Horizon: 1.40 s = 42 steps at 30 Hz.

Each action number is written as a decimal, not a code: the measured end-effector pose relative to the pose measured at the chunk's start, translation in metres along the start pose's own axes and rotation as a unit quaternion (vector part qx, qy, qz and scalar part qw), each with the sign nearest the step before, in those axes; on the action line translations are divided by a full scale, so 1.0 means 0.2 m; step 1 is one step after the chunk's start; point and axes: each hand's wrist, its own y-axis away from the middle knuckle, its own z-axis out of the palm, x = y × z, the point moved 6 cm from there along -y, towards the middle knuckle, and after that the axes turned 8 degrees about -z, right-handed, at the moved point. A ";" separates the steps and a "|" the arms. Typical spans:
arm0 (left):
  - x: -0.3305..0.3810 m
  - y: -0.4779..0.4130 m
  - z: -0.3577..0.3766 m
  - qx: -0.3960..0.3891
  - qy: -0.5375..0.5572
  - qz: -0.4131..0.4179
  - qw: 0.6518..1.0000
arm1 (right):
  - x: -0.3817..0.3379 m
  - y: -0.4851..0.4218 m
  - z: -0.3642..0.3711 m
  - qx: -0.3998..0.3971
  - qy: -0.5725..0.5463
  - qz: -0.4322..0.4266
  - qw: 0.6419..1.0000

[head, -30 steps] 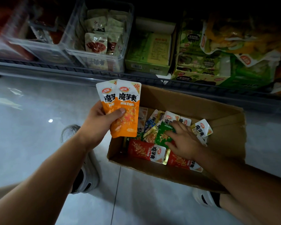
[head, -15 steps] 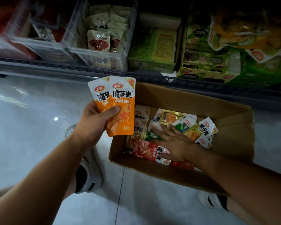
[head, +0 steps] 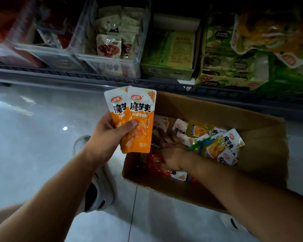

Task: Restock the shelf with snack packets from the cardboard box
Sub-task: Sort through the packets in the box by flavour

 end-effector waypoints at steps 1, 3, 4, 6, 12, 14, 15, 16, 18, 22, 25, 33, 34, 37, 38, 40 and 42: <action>0.00 0.00 0.00 -0.002 -0.003 0.000 1.000 | 0.00 0.01 0.01 -0.018 0.009 0.008 1.000; 0.01 -0.01 0.00 -0.004 -0.010 0.003 1.000 | 0.03 0.06 0.02 -0.019 0.031 0.018 0.999; 0.01 -0.01 -0.01 -0.004 -0.013 0.005 1.000 | 0.04 0.09 0.04 -0.010 0.044 0.018 0.999; 0.02 0.00 -0.01 0.001 -0.014 0.006 1.000 | 0.09 0.17 0.07 0.013 0.056 0.022 0.998; 0.01 0.00 0.00 0.017 -0.032 0.006 0.999 | 0.15 0.38 0.11 0.037 0.030 0.033 0.998; 0.02 0.01 0.01 0.021 -0.048 0.008 0.999 | 0.15 0.42 0.09 0.050 0.018 0.047 0.997; 0.02 0.02 0.01 0.022 -0.054 0.009 0.998 | 0.14 0.43 0.09 0.050 0.014 0.054 0.997; 0.03 0.03 0.01 0.024 -0.058 0.010 0.998 | 0.13 0.45 0.11 0.042 0.010 0.059 0.997; 0.02 0.04 0.02 0.027 -0.060 0.010 0.998 | 0.12 0.49 0.14 0.021 0.000 0.074 0.997; 0.01 0.05 0.01 0.030 -0.063 0.004 0.998 | 0.10 0.49 0.13 0.010 -0.037 0.070 0.997; 0.01 0.05 0.01 0.033 -0.069 0.002 0.997 | 0.13 0.51 0.10 0.044 -0.081 0.064 0.994; 0.00 0.05 0.01 0.041 -0.085 -0.001 0.996 | 0.19 0.36 0.07 0.039 -0.093 0.147 0.984; 0.00 0.05 0.00 0.043 -0.083 -0.003 0.996 | 0.18 0.32 0.07 0.037 -0.094 0.144 0.984; 0.00 0.05 0.00 0.041 -0.089 -0.003 0.995 | 0.11 0.21 0.07 0.033 -0.071 0.090 0.993; 0.00 0.05 0.01 0.040 -0.092 -0.003 0.995 | 0.09 0.18 0.06 0.036 -0.063 0.068 0.995; 0.00 0.04 0.01 0.041 -0.092 -0.002 0.995 | 0.05 0.15 0.05 0.064 -0.066 0.030 0.995; 0.00 0.04 0.01 0.039 -0.088 0.000 0.995 | 0.04 0.16 0.05 0.109 -0.100 0.023 0.989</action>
